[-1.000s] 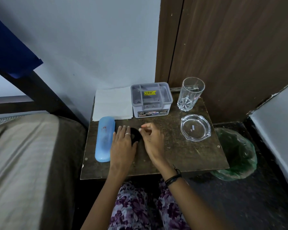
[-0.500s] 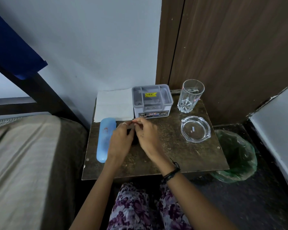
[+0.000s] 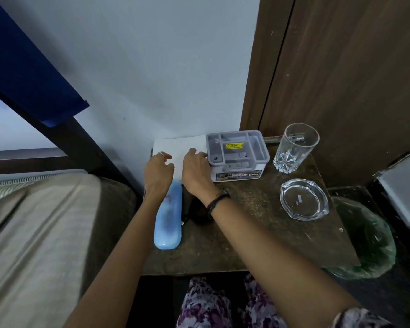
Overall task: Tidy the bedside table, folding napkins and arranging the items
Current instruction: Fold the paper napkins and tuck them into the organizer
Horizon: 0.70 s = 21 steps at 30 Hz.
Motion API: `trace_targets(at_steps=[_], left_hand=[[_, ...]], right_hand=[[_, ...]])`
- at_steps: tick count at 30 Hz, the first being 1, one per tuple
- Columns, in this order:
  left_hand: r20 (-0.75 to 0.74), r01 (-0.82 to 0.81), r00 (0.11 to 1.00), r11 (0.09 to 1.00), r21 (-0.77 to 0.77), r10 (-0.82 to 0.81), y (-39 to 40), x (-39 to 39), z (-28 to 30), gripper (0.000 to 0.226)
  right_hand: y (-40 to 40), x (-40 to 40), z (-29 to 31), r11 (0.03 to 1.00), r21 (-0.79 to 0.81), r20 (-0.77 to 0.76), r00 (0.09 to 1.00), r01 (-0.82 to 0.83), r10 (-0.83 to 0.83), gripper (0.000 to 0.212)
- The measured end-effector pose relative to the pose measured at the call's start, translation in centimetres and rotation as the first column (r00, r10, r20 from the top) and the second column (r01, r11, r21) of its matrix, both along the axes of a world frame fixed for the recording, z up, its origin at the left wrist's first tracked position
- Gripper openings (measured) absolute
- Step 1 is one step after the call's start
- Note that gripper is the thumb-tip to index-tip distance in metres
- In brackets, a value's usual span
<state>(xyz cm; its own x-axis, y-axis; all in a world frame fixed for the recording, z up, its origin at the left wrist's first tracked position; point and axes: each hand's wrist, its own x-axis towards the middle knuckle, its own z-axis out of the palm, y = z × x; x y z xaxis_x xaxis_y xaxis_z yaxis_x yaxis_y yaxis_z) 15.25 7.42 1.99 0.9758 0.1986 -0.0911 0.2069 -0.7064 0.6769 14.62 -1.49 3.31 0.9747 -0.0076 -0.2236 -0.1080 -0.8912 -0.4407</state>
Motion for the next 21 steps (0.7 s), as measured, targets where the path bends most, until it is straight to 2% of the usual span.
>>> trace_targets(at_steps=[6, 9, 13, 18, 21], left_hand=[[-0.203, 0.018, 0.979, 0.990, 0.137, 0.011, 0.8, 1.3, -1.5, 0.041], [-0.217, 0.032, 0.976, 0.981, 0.190, 0.010, 0.8, 1.4, -2.1, 0.043], [-0.201, 0.004, 0.978, 0.966, 0.259, 0.050, 0.5, 1.6, -2.6, 0.046], [-0.240, -0.077, 0.961, 0.967, 0.243, 0.137, 0.5, 1.9, -3.0, 0.059], [-0.222, -0.127, 0.966, 0.991, 0.045, 0.134, 0.9, 2.2, -3.2, 0.071]], right_hand=[[1.4, 2.5, -1.8, 0.983, -0.180, -0.060, 0.997, 0.035, -0.047, 0.063], [1.9, 2.8, -3.2, 0.973, -0.217, -0.103, 0.989, 0.081, -0.106, 0.073], [1.9, 2.3, -5.2, 0.945, -0.304, 0.000, 0.992, 0.120, -0.126, 0.066], [1.5, 2.6, -5.5, 0.975, -0.095, 0.059, 0.979, 0.200, -0.195, 0.069], [1.3, 2.9, -5.0, 0.959, 0.090, 0.034, 0.962, 0.267, -0.271, 0.078]])
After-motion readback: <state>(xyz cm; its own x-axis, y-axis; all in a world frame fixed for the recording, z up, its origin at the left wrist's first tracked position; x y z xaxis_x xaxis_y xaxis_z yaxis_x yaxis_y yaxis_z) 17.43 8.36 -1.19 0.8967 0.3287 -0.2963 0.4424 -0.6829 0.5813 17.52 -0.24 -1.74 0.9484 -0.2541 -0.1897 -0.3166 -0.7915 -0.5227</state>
